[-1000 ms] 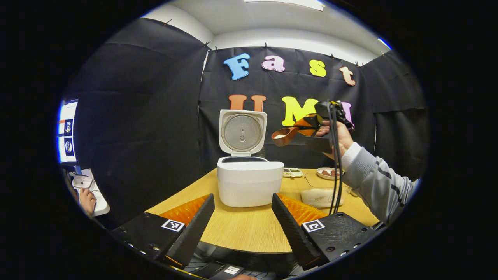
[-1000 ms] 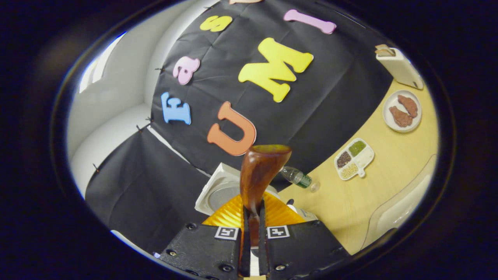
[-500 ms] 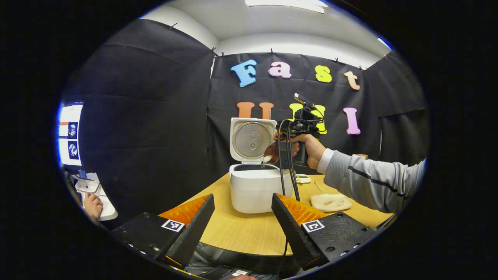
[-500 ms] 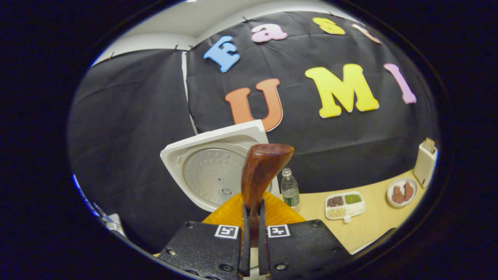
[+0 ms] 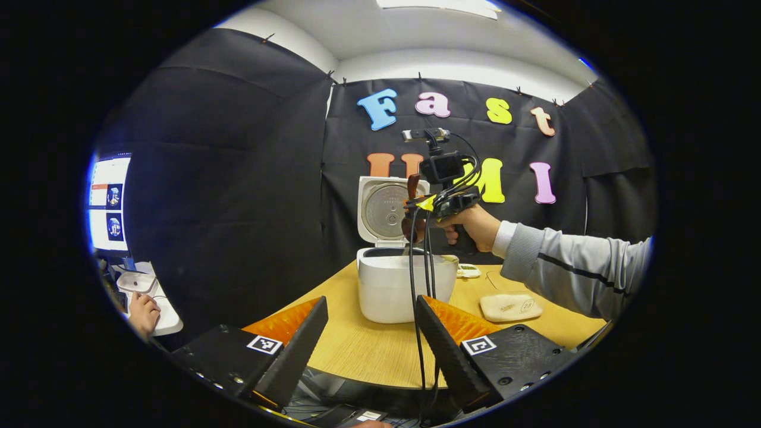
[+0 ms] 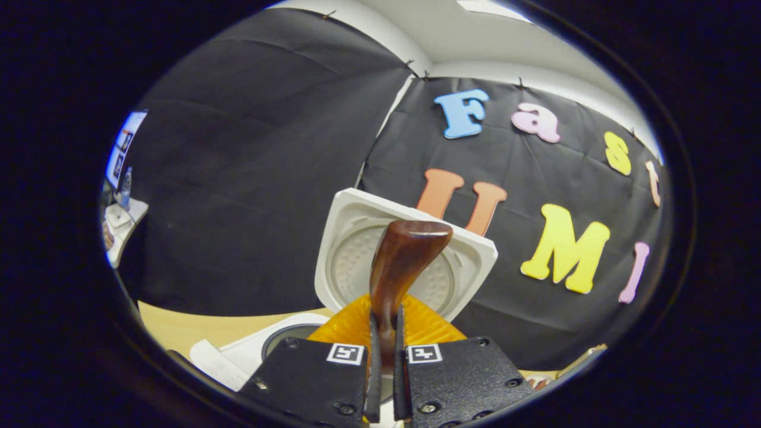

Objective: Close the left gripper, press the button to open the rice cooker; take a wooden spoon from the chopstick holder with the right hand, scoop a spoonful of rice and pour it into the rice cooker, then put the wooden spoon back into the chopstick holder.

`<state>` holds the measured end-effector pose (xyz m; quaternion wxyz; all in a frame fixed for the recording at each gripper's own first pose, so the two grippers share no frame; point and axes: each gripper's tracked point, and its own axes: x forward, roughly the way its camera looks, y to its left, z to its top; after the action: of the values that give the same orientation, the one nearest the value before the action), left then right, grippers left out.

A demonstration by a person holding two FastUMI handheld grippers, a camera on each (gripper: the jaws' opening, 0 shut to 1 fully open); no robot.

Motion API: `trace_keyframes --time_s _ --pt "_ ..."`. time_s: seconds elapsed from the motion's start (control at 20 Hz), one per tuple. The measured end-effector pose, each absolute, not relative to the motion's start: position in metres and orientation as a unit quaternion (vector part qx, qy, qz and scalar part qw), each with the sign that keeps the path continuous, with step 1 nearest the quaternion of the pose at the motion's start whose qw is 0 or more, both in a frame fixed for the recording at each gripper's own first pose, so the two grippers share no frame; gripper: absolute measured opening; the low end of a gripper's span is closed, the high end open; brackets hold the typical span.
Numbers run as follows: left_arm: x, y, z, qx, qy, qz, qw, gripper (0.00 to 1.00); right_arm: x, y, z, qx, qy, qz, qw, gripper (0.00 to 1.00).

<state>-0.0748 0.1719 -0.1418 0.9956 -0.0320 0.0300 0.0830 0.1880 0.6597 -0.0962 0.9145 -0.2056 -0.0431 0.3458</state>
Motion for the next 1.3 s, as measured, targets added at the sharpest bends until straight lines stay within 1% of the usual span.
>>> trace_keyframes --time_s 0.1,0.15,0.2,0.45,0.8,0.95,1.15,1.3 --pt "-0.074 0.171 -0.143 -0.029 0.032 0.086 0.995 0.94 0.188 0.656 -0.098 -0.211 -0.044 0.344 0.914 0.13" --pt "-0.074 0.17 -0.142 -0.029 0.033 0.087 0.995 0.94 0.183 0.654 -0.099 -0.203 -0.041 0.345 0.916 0.09" --pt "-0.073 0.168 -0.141 -0.029 0.034 0.087 0.995 0.94 0.178 0.648 -0.099 -0.195 -0.037 0.345 0.917 0.13" --pt "-0.069 0.162 -0.133 -0.028 0.031 0.095 0.995 0.94 0.178 0.595 -0.084 -0.146 -0.013 0.333 0.931 0.13" --pt "-0.063 0.151 -0.122 -0.041 0.026 0.099 0.994 0.94 0.171 0.467 -0.047 -0.065 -0.01 0.307 0.949 0.14" --pt "-0.045 0.132 -0.11 -0.035 0.019 0.096 0.995 0.94 0.167 0.41 -0.041 -0.029 0.004 0.292 0.956 0.14" --pt "-0.024 0.102 -0.091 -0.033 0.0 0.073 0.997 0.94 0.168 0.331 -0.03 0.001 0.006 0.262 0.965 0.14" --pt "-0.01 0.075 -0.084 -0.031 -0.009 0.053 0.998 0.94 0.17 0.279 -0.037 0.011 0.016 0.24 0.971 0.14"
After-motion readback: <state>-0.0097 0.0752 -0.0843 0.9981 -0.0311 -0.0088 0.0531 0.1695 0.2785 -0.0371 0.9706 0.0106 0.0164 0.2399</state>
